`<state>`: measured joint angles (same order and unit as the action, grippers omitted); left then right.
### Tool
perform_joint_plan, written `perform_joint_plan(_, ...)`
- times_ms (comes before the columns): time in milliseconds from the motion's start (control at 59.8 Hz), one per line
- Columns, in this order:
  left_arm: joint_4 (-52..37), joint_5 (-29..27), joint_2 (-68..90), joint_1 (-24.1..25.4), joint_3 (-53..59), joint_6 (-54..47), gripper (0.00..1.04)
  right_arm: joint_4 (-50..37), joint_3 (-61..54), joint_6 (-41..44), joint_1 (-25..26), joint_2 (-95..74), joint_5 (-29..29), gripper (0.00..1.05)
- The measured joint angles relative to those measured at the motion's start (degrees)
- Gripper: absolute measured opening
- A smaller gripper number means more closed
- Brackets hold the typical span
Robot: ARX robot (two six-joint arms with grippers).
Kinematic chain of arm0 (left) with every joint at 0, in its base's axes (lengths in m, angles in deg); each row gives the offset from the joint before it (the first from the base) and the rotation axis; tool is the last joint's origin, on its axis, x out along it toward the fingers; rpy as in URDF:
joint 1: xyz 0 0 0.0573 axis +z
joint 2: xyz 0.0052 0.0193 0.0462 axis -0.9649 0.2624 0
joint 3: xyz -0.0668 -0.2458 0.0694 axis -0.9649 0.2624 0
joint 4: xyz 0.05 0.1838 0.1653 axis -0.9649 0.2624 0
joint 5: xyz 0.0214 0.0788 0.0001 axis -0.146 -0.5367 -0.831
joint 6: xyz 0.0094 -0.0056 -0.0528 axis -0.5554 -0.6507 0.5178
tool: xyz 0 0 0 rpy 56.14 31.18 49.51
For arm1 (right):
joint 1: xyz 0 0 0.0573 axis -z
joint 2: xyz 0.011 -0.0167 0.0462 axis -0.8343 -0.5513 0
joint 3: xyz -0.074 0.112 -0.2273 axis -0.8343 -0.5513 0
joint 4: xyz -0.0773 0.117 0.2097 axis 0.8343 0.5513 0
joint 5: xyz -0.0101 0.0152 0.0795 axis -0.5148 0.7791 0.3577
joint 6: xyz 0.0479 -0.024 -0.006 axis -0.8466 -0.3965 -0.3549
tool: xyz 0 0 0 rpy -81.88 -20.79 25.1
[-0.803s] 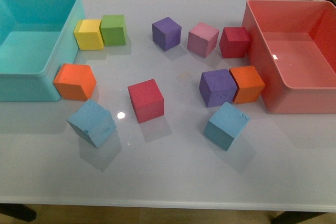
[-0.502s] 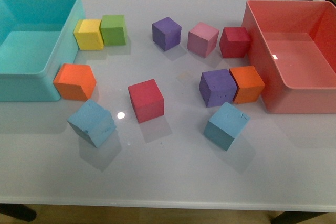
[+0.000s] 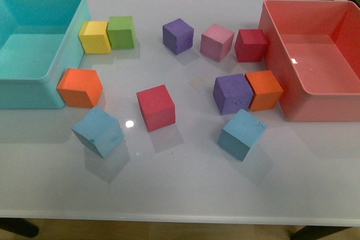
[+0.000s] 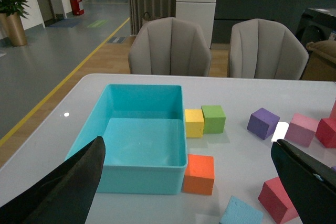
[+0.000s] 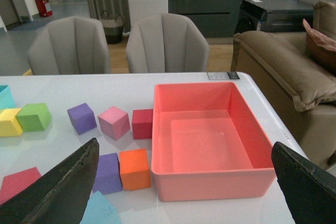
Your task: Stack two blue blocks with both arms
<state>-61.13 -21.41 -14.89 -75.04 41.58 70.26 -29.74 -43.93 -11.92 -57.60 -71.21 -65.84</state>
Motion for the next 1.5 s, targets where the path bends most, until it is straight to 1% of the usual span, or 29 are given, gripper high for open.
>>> perform_joint_plan(33, 0.0, 0.0, 0.0, 0.0, 0.0, 0.0, 0.96, -2.0, 1.5, 1.8, -1.0, -8.0, 0.1, 0.96)
perform_joint_plan(67, 0.0, 0.0, 0.0, 0.0, 0.0, 0.0, 0.96, -4.3, 2.0, 3.0, -1.7, -12.3, 0.0, 0.96)
perform_joint_plan(134, 0.0, 0.0, 0.0, 0.0, 0.0, 0.0, 0.96, -14.1, 4.3, 7.3, -3.7, -26.8, 0.5, 0.96)
perform_joint_plan(167, 0.0, 0.0, 0.0, 0.0, 0.0, 0.0, 0.96, -20.1, 6.2, 11.0, -4.9, -36.0, 1.5, 0.96)
perform_joint_plan(217, 0.0, 0.0, 0.0, 0.0, 0.0, 0.0, 0.96, -26.6, 9.1, 15.3, -6.9, -47.6, 2.6, 0.96)
perform_joint_plan(234, 0.0, 0.0, 0.0, 0.0, 0.0, 0.0, 0.96, -26.9, 9.4, 15.5, -7.0, -48.4, 2.7, 0.96)
perform_joint_plan(301, 0.0, 0.0, 0.0, 0.0, 0.0, 0.0, 0.96, -31.0, 13.5, 21.9, -10.3, -62.8, 3.8, 0.96)
perform_joint_plan(385, 0.0, 0.0, 0.0, 0.0, 0.0, 0.0, 0.96, -31.8, 16.5, 25.7, -12.8, -72.5, 5.5, 0.96)
perform_joint_plan(468, 0.0, 0.0, 0.0, 0.0, 0.0, 0.0, 0.96, -32.6, 19.8, 27.8, -14.4, -80.7, 5.6, 0.96)
perform_joint_plan(719, 0.0, 0.0, 0.0, 0.0, 0.0, 0.0, 0.96, -33.9, 29.0, 28.6, -16.0, -98.5, 4.5, 0.96)
perform_joint_plan(1003, 0.0, 0.0, 0.0, 0.0, 0.0, 0.0, 0.96, -33.3, 36.8, 26.8, -16.8, -108.0, 3.9, 0.96)
perform_joint_plan(1354, 0.0, 0.0, 0.0, 0.0, 0.0, 0.0, 0.96, -33.4, 40.5, 23.9, -17.4, -114.4, 3.8, 0.96)
perform_joint_plan(1388, 0.0, 0.0, 0.0, 0.0, 0.0, 0.0, 0.96, -33.6, 40.6, 23.6, -17.5, -114.6, 3.8, 0.94)
perform_joint_plan(1438, 0.0, 0.0, 0.0, 0.0, 0.0, 0.0, 0.96, -33.8, 40.7, 23.0, -17.6, -115.0, 3.8, 0.86)
perform_joint_plan(1455, 0.0, 0.0, 0.0, 0.0, 0.0, 0.0, 0.96, -33.8, 40.7, 23.0, -17.6, -115.0, 3.8, 0.85)
perform_joint_plan(1471, 0.0, 0.0, 0.0, 0.0, 0.0, 0.0, 0.96, -33.9, 40.7, 22.8, -17.6, -115.0, 3.8, 0.81)
perform_joint_plan(1505, 0.0, 0.0, 0.0, 0.0, 0.0, 0.0, 0.96, -34.1, 40.7, 22.7, -17.6, -115.0, 3.8, 0.78)
